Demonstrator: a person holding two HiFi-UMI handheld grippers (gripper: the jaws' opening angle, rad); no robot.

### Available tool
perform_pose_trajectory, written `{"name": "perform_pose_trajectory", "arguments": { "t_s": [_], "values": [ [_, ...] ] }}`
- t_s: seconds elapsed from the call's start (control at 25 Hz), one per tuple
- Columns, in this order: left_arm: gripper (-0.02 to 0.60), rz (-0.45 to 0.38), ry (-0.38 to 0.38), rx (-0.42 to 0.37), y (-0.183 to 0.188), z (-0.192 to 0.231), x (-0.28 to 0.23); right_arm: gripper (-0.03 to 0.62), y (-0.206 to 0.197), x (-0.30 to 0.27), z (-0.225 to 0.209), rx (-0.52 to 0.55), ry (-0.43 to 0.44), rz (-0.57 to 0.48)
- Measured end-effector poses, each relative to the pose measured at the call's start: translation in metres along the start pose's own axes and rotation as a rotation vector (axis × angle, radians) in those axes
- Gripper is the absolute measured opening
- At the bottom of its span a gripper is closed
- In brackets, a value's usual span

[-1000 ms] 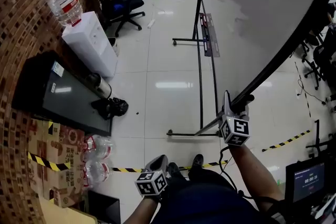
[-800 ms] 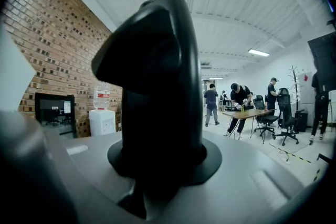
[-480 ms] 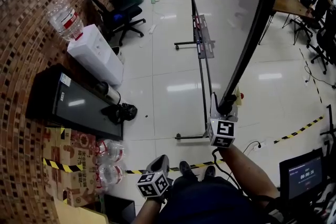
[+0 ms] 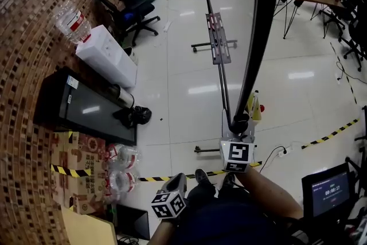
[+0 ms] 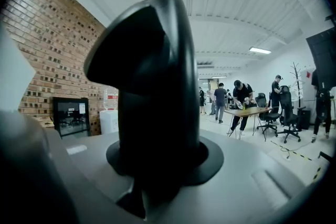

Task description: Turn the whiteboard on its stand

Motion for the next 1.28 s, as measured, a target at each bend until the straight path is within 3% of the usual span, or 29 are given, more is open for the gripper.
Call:
{"name": "perform_pose_trajectory", "arguments": {
  "t_s": [0.48,0.72,0.8,0.96,1.08,1.24,1.28],
  "values": [
    [0.006,-0.040,-0.128,-0.037,-0.009,-0.008,0.005,0.130,-0.015,0.047,-0.031,-0.023,-0.007,0.003],
    [0.006,-0.042,-0.161,0.017,-0.042,0.006,0.025,0.129,-0.014,0.063,-0.048,0.012,-0.017,0.005],
    [0.006,-0.042,-0.170,0.025,-0.048,0.012,0.030,0.162,-0.012,0.078,-0.053,0.020,-0.017,0.003],
    [0.006,-0.033,-0.158,0.035,-0.047,0.024,0.041,0.202,-0.009,0.111,-0.059,0.013,0.000,0.079],
    [0.006,-0.031,-0.150,0.024,-0.047,0.024,0.043,0.199,-0.018,0.137,-0.063,-0.083,0.043,0.164],
    [0.006,-0.044,-0.146,-0.035,-0.031,0.006,0.033,0.033,-0.037,0.163,-0.058,-0.189,0.200,0.275],
    [0.006,-0.045,-0.148,-0.050,-0.026,-0.002,0.030,0.029,-0.038,0.166,-0.054,-0.189,0.246,0.287]
  ]
}}
Point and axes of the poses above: the fingertips, and each gripper's own axes: x backward along the fingers, z to its left, y out of its top, the point moved 10 cm from there along x, backward along the fingers, and after that the axes turned 10 degrees about -y, right-handed, at the moved point
